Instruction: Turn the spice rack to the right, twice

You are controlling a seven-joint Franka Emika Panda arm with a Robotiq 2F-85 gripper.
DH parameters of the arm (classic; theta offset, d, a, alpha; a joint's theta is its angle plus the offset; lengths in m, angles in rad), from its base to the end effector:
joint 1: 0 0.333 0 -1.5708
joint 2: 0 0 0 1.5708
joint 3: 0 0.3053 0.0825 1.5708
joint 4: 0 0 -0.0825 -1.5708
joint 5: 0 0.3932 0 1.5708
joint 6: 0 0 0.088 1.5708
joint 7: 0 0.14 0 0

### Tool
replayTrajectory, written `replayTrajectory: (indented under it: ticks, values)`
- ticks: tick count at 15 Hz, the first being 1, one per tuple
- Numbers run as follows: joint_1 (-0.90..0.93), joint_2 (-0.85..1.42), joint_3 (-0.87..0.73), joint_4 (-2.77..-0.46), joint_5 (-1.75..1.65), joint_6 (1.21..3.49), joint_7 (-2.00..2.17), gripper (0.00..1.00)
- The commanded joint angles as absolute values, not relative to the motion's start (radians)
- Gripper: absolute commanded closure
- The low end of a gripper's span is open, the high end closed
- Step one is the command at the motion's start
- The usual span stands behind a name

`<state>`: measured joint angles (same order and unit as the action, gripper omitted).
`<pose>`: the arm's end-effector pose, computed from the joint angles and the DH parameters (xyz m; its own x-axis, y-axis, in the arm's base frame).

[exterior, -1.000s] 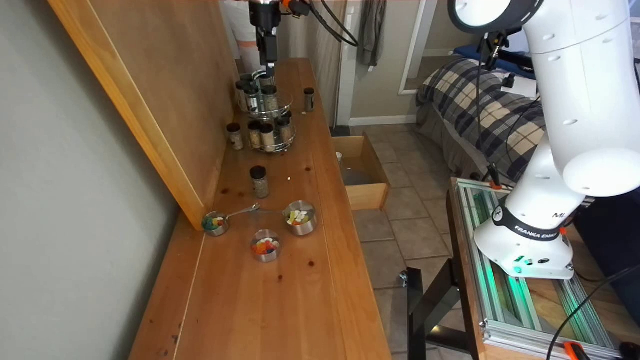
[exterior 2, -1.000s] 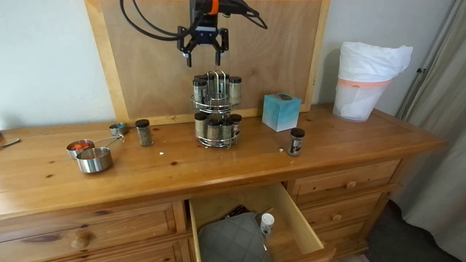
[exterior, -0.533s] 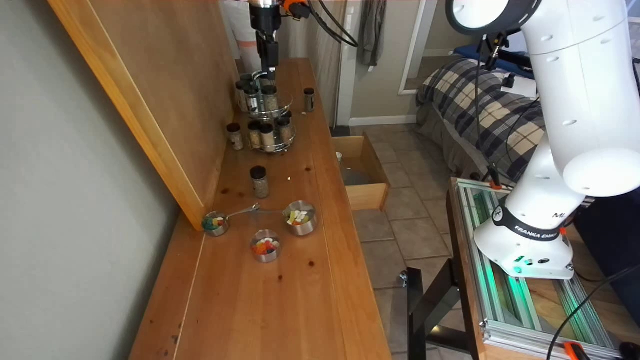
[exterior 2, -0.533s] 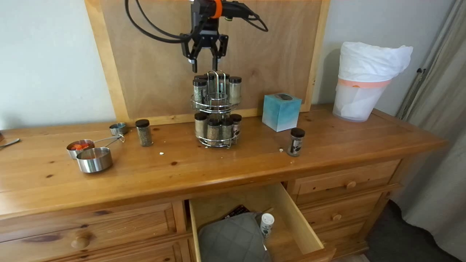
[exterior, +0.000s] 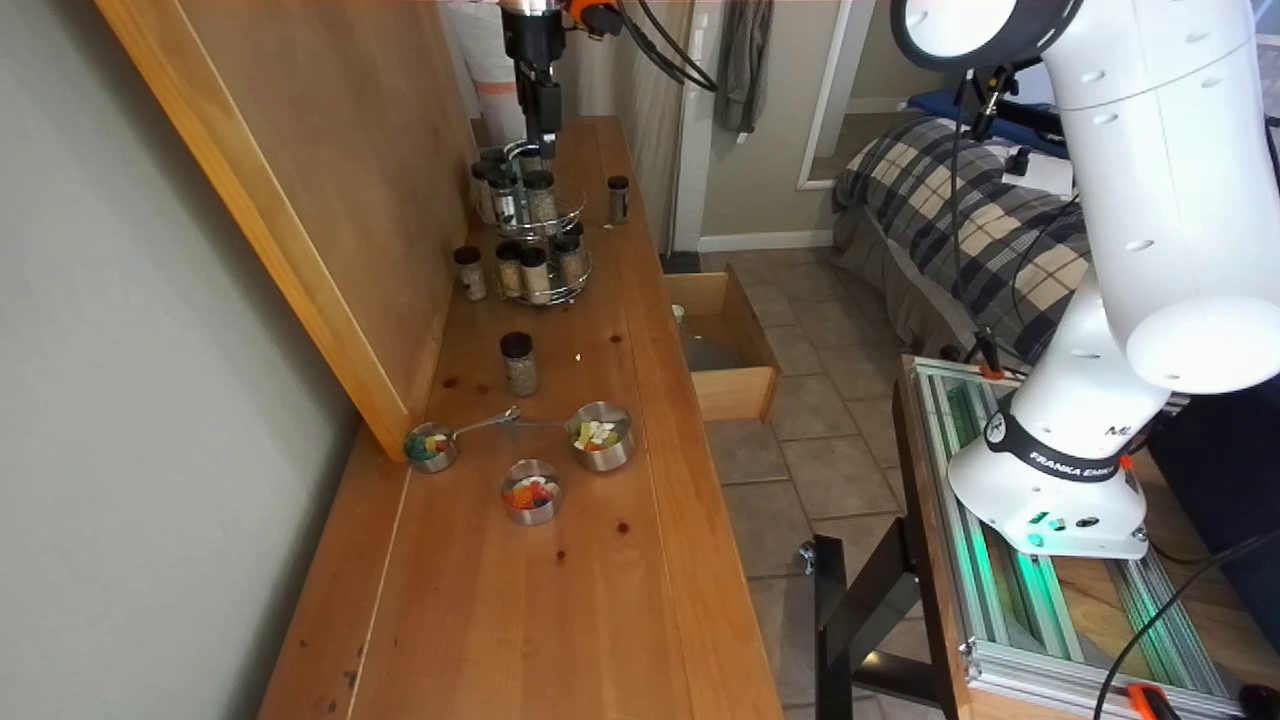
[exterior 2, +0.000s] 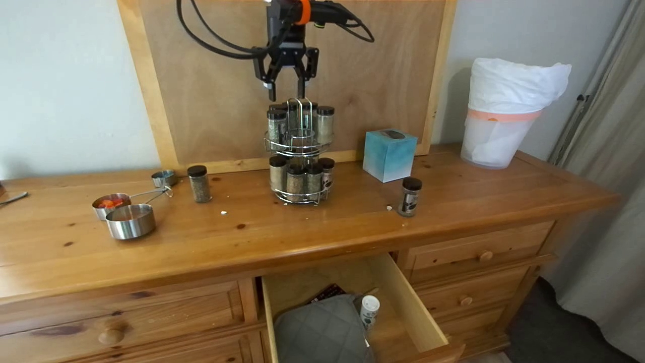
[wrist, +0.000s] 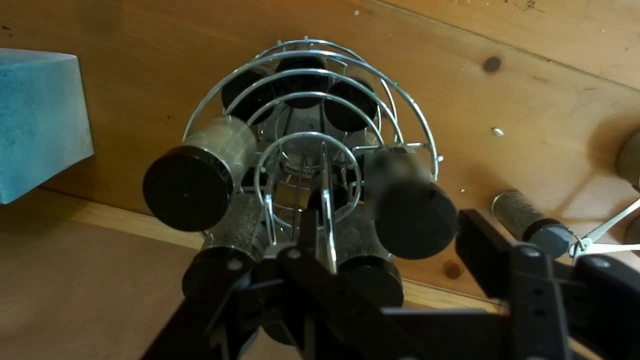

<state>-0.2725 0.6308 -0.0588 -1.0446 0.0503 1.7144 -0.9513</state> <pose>0.7052 -0.2233 0.4359 0.8097 0.5857 0.0357 0.5852 -0.8105 0.0235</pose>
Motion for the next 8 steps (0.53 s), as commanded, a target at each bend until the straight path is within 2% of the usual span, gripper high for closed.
replayTrajectory:
  ticks: [1, 2, 6, 8]
  values:
    - [-0.272, 0.634, -0.069, -1.044, 0.027, 1.712, -0.968, 0.33]
    - [-0.272, 0.634, -0.071, -1.045, 0.027, 1.713, -0.966, 0.4]
    - [-0.27, 0.641, -0.082, -1.048, 0.025, 1.717, -0.956, 0.4]
    - [-0.269, 0.644, -0.085, -1.047, 0.027, 1.717, -0.953, 0.46]
